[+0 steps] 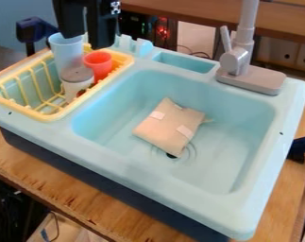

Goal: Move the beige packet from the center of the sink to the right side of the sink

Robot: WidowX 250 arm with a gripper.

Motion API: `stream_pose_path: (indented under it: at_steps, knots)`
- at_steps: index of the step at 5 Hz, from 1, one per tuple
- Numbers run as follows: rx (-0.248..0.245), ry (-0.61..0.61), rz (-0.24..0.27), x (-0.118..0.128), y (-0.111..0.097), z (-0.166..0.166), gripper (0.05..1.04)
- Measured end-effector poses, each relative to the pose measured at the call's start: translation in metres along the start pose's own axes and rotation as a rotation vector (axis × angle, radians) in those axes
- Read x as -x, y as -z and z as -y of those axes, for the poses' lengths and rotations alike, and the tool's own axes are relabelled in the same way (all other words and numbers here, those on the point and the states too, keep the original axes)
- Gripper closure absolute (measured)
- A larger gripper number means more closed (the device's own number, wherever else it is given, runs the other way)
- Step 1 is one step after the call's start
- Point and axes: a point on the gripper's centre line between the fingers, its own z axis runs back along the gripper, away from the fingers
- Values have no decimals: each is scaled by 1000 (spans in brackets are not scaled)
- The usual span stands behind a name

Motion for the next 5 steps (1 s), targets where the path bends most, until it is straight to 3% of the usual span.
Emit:
stream_pose_path:
  at_steps: [1,2,3,5]
  knots:
    - [12,3,-28,-1,8,0,83]
    - [12,52,-1,-13,13,13,83]
    - [52,95,-6,-27,32,36,83]
    - [56,164,-12,-54,68,60,83]
